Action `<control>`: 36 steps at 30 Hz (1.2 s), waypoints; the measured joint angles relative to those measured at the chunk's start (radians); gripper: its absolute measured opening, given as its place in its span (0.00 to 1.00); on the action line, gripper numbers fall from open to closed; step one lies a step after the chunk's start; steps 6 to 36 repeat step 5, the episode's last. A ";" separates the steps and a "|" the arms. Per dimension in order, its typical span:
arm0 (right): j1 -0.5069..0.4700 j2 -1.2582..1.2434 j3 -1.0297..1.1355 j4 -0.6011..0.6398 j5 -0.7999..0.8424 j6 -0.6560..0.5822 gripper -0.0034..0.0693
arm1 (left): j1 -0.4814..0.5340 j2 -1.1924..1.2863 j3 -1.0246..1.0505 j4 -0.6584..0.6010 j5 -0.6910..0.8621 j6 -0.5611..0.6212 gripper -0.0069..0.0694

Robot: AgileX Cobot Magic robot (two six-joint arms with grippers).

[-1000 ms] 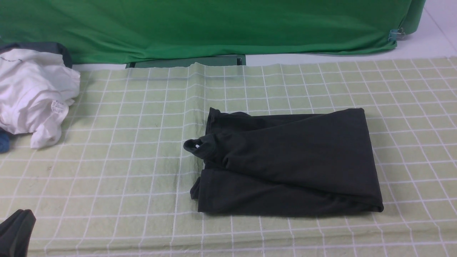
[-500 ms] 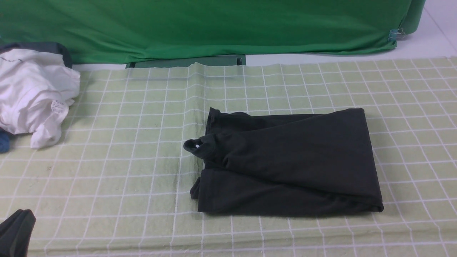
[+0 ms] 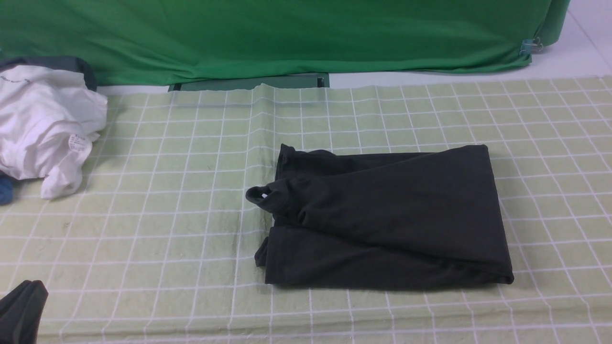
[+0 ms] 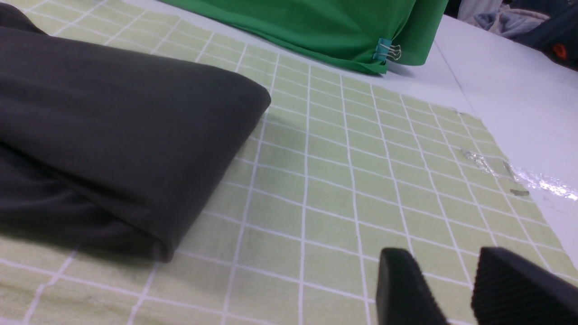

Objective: Fold a long-sleeved shirt over a green coffee tablecloth.

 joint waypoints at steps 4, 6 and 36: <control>0.000 0.000 0.000 0.000 0.000 0.000 0.38 | 0.000 0.000 0.000 0.000 0.000 0.000 0.11; 0.000 0.000 0.000 0.000 0.000 0.000 0.38 | 0.000 0.000 0.000 0.000 0.000 0.000 0.11; 0.000 0.000 0.000 0.000 0.000 0.000 0.38 | 0.000 0.000 0.000 0.000 0.000 0.000 0.11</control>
